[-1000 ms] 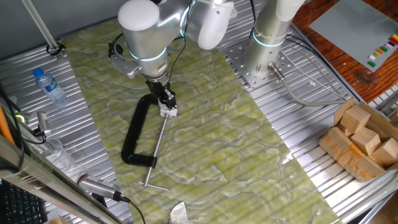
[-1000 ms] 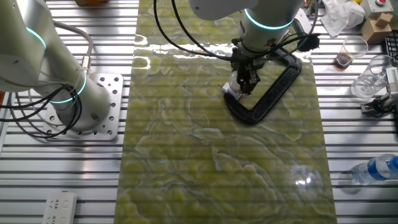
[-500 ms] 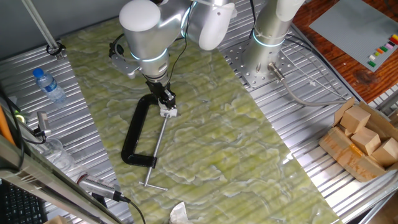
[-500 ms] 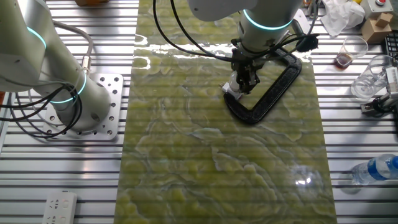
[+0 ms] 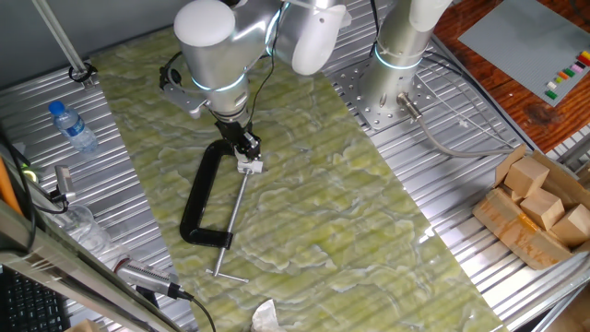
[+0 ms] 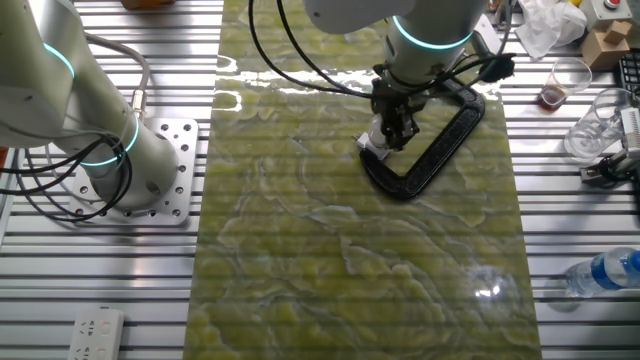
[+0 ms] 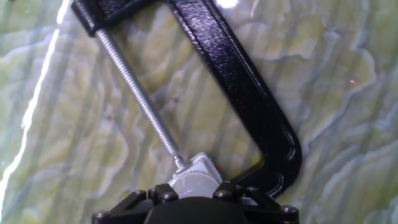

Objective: Take out the light bulb by rotating it

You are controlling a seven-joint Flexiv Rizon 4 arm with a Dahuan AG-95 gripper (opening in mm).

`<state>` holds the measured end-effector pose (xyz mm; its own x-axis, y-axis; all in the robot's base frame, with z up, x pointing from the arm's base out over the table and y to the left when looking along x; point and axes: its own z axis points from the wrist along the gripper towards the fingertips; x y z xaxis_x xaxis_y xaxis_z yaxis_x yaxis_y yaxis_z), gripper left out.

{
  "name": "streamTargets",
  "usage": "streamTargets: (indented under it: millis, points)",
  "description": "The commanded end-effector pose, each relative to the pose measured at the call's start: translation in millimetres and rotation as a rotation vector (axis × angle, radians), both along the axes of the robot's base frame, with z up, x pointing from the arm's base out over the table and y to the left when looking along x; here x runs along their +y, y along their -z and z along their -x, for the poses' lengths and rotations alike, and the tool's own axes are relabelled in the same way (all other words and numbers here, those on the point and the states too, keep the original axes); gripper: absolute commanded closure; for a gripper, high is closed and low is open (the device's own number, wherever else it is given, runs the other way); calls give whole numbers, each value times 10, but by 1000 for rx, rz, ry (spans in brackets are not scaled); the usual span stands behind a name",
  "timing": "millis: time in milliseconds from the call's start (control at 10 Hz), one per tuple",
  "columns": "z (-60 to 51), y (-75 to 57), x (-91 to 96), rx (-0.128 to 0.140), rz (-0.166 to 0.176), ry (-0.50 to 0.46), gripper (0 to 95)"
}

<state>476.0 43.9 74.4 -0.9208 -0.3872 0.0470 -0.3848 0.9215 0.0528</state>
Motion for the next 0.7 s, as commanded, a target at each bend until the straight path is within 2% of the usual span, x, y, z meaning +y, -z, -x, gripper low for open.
streamTargets:
  millis: [100, 300, 700]
  points:
    - [8, -2, -4, -5, -5, -236, 950]
    - [8, -2, -4, -9, -3, -335, 950]
    - [9, -3, -1, -16, -22, -526, 950]
